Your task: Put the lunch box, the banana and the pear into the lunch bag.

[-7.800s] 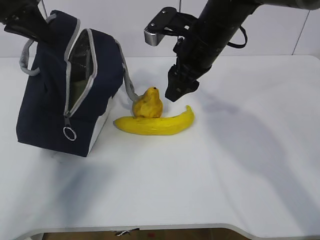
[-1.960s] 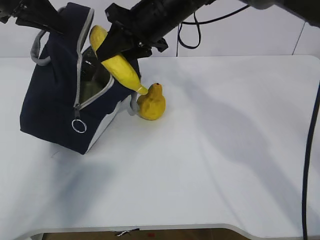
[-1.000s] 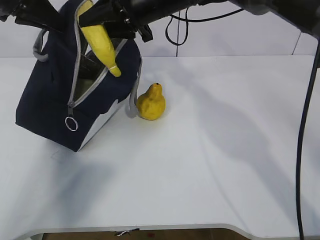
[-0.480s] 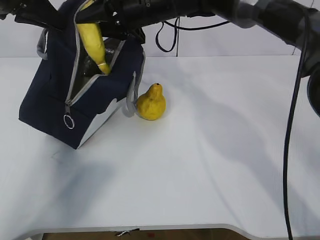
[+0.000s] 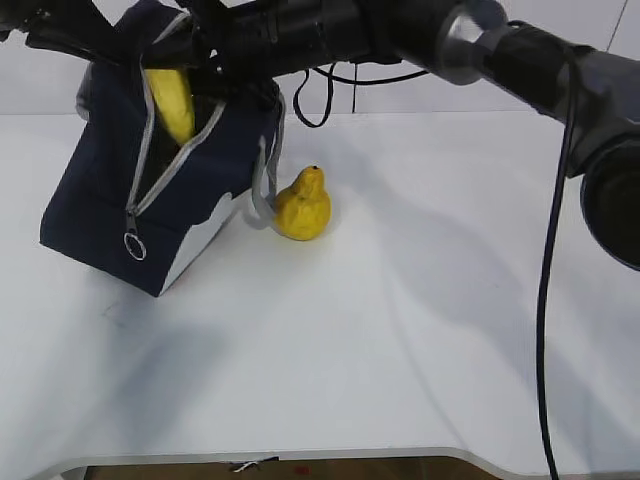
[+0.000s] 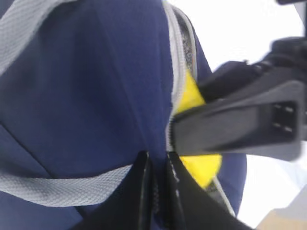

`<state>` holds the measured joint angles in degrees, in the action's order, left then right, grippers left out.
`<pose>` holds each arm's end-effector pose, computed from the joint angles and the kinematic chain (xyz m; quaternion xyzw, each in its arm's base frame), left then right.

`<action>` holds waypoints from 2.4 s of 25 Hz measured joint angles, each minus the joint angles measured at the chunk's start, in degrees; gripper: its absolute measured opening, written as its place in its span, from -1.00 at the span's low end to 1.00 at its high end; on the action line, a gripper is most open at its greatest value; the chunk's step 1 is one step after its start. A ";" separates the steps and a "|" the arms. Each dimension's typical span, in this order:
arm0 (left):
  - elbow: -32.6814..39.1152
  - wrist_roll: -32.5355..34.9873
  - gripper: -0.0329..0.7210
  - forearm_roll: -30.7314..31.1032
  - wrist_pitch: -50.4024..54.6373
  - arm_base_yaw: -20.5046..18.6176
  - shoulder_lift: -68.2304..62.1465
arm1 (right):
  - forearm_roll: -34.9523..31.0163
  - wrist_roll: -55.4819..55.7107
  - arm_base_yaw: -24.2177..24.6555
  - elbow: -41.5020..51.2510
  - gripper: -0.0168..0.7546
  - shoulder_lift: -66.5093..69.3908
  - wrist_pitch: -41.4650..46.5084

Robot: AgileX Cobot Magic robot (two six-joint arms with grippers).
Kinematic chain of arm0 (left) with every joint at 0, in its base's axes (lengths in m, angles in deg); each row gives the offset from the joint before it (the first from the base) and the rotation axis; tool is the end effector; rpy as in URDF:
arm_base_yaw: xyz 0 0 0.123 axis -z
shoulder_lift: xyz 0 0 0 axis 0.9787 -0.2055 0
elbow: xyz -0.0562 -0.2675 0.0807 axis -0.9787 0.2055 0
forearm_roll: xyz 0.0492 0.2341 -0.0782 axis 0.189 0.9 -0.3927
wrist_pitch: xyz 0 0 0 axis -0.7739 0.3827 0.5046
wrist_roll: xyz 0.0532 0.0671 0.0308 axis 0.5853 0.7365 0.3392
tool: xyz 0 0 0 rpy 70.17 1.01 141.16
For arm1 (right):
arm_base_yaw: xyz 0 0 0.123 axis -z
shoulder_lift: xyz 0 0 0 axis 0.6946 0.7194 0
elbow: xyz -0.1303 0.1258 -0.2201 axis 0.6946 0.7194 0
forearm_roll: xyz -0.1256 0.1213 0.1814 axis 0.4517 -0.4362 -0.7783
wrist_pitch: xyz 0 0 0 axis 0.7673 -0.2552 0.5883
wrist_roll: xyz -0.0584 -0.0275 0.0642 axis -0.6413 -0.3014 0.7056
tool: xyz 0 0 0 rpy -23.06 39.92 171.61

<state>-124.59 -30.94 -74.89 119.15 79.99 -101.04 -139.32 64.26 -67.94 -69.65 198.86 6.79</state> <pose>0.4131 -0.0698 0.3364 0.1558 0.9074 -0.3063 0.2421 0.4751 0.2844 0.2683 -0.0942 0.7929 0.5551 0.2331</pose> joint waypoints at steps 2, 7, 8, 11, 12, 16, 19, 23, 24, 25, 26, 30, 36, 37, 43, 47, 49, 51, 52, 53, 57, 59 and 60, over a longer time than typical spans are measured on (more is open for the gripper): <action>0.00 0.10 -0.85 0.00 0.38 0.00 0.00 | 0.00 0.00 0.00 0.00 -0.21 0.54 0.11; 0.00 0.08 -0.85 0.00 0.61 0.00 0.00 | 0.10 -0.57 0.00 0.00 -0.05 0.75 0.33; 0.00 0.08 -0.85 0.00 0.61 0.00 0.00 | 0.22 -0.77 0.00 0.00 0.02 0.75 0.34; 0.00 0.08 -0.85 0.00 0.75 0.00 0.00 | 0.22 -0.81 0.11 0.00 0.29 0.75 0.92; 0.00 0.08 -0.85 0.11 0.75 0.00 0.00 | 0.31 -0.85 0.23 0.00 0.36 0.75 1.45; 0.00 0.08 -0.85 1.60 1.00 0.00 0.00 | 0.31 -1.77 1.24 -1.16 0.46 0.75 3.70; 0.00 0.08 -0.85 2.08 1.32 -0.63 0.00 | 0.34 -5.36 2.44 -3.55 0.47 0.75 7.31; 0.00 0.08 -0.85 2.08 1.55 -2.25 0.00 | 2.03 -8.93 3.97 -8.60 0.47 0.75 11.32; 0.00 0.08 -0.85 2.10 1.65 -2.65 0.00 | 3.71 -9.29 4.22 -10.33 0.48 0.75 12.63; 0.00 0.08 -0.85 2.35 1.68 -3.06 0.00 | 6.04 -9.40 4.27 -12.24 0.48 0.75 14.08; 0.00 0.08 -0.85 2.80 1.68 -3.42 0.00 | 8.43 -9.29 4.37 -13.86 0.48 0.75 16.04; 0.00 0.08 -0.85 4.36 1.70 -3.74 0.00 | 21.90 -6.11 4.23 -20.44 0.48 0.75 19.18; 0.00 0.08 -0.85 4.74 1.80 -3.74 0.00 | 39.49 -0.95 3.22 -22.82 0.48 0.75 19.88; 0.00 0.08 -0.85 4.82 1.80 -3.74 0.00 | 42.91 -0.03 2.57 -22.82 0.48 0.75 19.88; 0.00 0.08 -0.85 6.21 1.80 -3.74 0.00 | 54.23 2.98 -0.70 -22.18 0.48 0.75 20.27; 0.00 0.08 -0.85 6.34 1.80 -3.74 0.00 | 57.32 3.68 -0.83 -16.30 0.48 -0.02 20.27; 0.00 0.08 -0.85 6.36 1.80 -3.74 0.00 | 58.67 3.84 -0.83 -12.59 0.48 0.00 20.27; 0.00 0.08 -0.85 6.46 1.80 -3.74 0.00 | 59.46 3.94 -0.83 -9.78 0.48 0.00 20.27; 0.00 0.08 -0.85 6.57 1.80 -3.74 0.00 | 59.57 3.94 -0.83 -9.14 0.48 0.00 20.27; 0.00 0.08 -0.85 6.57 1.80 -3.74 0.00 | 59.81 3.94 -0.83 -8.70 0.48 0.00 20.27; 0.00 0.08 -0.85 6.65 1.80 -3.74 0.00 | 62.73 4.29 -0.83 -8.47 0.48 0.00 20.27; 0.00 0.08 -0.85 6.65 1.80 -3.74 0.00 | 63.00 4.96 -0.83 -8.47 0.48 0.00 20.27; 0.00 0.08 -0.85 6.65 1.80 -3.74 0.00 | 62.73 5.04 -0.72 -8.47 0.48 0.00 20.27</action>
<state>-124.59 -30.85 -68.24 120.95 76.25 -101.04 -76.58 69.30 -68.66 -78.12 198.87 27.06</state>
